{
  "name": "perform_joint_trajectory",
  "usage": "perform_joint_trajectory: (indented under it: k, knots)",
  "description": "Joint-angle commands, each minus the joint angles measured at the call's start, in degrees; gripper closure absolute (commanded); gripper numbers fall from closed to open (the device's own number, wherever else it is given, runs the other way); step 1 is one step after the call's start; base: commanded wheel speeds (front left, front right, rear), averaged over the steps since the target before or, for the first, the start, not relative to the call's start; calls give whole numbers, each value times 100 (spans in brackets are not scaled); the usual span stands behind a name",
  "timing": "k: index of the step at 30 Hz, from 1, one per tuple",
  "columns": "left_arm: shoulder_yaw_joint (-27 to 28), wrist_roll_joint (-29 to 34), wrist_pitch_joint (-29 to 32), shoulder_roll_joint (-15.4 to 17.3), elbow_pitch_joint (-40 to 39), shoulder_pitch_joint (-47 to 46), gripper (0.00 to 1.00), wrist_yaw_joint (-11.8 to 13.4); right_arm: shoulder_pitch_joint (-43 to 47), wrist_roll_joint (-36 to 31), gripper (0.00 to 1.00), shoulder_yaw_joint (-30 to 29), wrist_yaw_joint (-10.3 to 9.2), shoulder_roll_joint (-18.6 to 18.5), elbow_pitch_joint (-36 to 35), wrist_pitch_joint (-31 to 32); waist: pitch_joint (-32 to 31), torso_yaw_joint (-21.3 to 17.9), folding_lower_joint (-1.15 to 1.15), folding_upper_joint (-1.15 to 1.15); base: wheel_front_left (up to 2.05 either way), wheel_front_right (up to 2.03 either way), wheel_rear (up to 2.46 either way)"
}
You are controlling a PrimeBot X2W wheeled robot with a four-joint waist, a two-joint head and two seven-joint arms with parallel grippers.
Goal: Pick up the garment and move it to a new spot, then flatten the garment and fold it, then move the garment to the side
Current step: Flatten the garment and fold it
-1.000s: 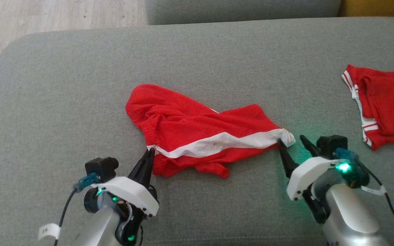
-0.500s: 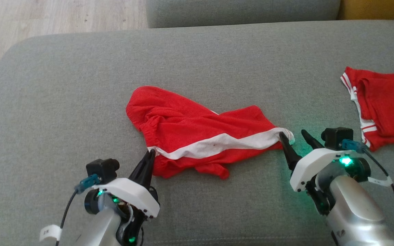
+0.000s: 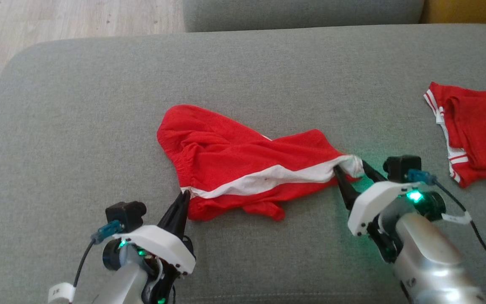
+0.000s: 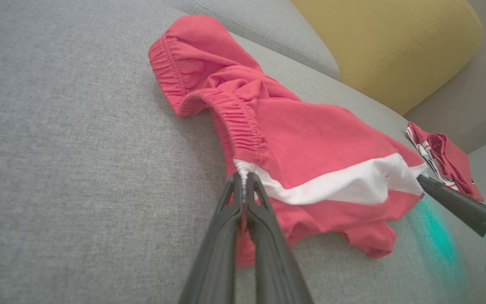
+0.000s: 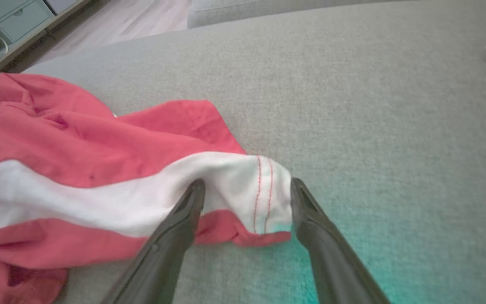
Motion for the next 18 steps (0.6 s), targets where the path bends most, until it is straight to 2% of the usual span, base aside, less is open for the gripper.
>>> perform_joint_trajectory:
  k: [1,3,9,13,15,17,18]
  knots:
    - [163,-50,-66,108,-174,-162,100,22,-249,67,3,173,37,63,-106,-114,14,6,0,0,0,0,0]
    - [156,-54,-65,111,-183,-167,100,30,-288,110,11,250,37,69,-76,-148,22,12,0,0,0,0,0]
    - [152,-74,-67,134,-198,-173,100,46,-378,214,46,450,37,43,-37,-296,35,7,0,0,0,0,0]
    - [152,-84,-72,149,-217,-168,100,59,-421,264,53,545,37,18,-63,-392,40,-14,0,0,0,0,0]
    - [152,-88,-74,157,-229,-171,100,65,-439,290,60,591,37,1,-83,-430,51,-27,0,0,0,0,0]
    - [154,-92,-76,164,-238,-180,100,70,-457,315,78,630,37,-18,-106,-489,63,-38,0,0,0,0,0]
    - [156,-94,-78,168,-241,-186,100,72,-466,326,100,648,37,-26,-121,-529,68,-42,0,0,0,0,0]
